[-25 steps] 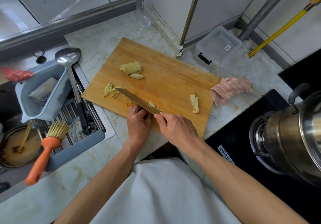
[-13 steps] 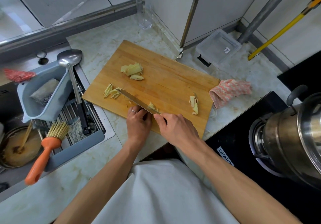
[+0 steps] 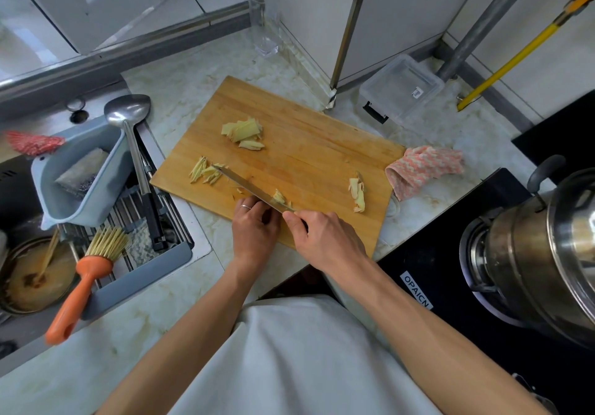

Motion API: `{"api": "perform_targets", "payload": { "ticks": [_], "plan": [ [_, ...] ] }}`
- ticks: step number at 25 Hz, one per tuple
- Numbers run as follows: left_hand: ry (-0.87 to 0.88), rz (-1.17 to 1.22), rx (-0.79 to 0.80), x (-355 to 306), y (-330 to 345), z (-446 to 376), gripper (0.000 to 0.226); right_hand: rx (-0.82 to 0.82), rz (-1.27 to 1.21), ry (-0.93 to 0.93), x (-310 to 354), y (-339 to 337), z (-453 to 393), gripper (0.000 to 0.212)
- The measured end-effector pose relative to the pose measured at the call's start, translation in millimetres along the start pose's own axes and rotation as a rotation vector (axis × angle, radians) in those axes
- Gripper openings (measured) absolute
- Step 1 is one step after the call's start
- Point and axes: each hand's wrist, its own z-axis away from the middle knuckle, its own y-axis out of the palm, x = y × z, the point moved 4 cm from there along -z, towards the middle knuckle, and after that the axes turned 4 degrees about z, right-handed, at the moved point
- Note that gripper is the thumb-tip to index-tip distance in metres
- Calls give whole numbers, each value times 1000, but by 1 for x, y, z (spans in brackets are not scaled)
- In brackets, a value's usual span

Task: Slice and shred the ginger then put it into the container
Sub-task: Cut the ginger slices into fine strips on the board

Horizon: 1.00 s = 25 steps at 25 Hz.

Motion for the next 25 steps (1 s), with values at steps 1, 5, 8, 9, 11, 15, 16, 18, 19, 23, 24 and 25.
{"api": "perform_targets", "payload": {
  "ticks": [1, 5, 8, 9, 11, 15, 16, 18, 19, 23, 24, 25],
  "plan": [
    [-4, 6, 9, 0, 0, 0, 7, 0, 7, 0, 0, 1, -1, 51],
    [-18, 11, 13, -2, 0, -1, 17, -12, 35, -5, 0, 7, -4, 52],
    [5, 9, 8, -4, -1, -1, 27, -24, 18, -3, -2, 6, -3, 53],
    [9, 12, 7, -4, 0, -1, 26, -21, 15, -6, -2, 4, -2, 53],
    [1, 20, 12, -2, 0, -1, 24, -15, 11, -7, 0, 2, 1, 52],
    [10, 15, -1, -2, 1, -1, 23, -12, 4, 14, 0, 2, 3, 53],
    [12, 8, -4, -2, 1, -1, 20, -11, 9, 14, 1, 3, 3, 53],
    [15, -4, -5, -1, 1, -2, 15, -11, 26, 8, 1, 5, 0, 54],
    [16, -7, -4, -1, 1, -2, 17, -15, 32, 4, 1, 6, -2, 54],
    [11, -13, -8, -1, 0, -1, 22, -35, 33, -12, 0, 9, -7, 53],
    [10, -12, -6, -1, 0, -1, 20, -35, 29, -16, -1, 9, -6, 52],
    [10, -9, -5, -1, 1, -1, 18, -34, 25, -20, -2, 7, -4, 52]
  ]
}}
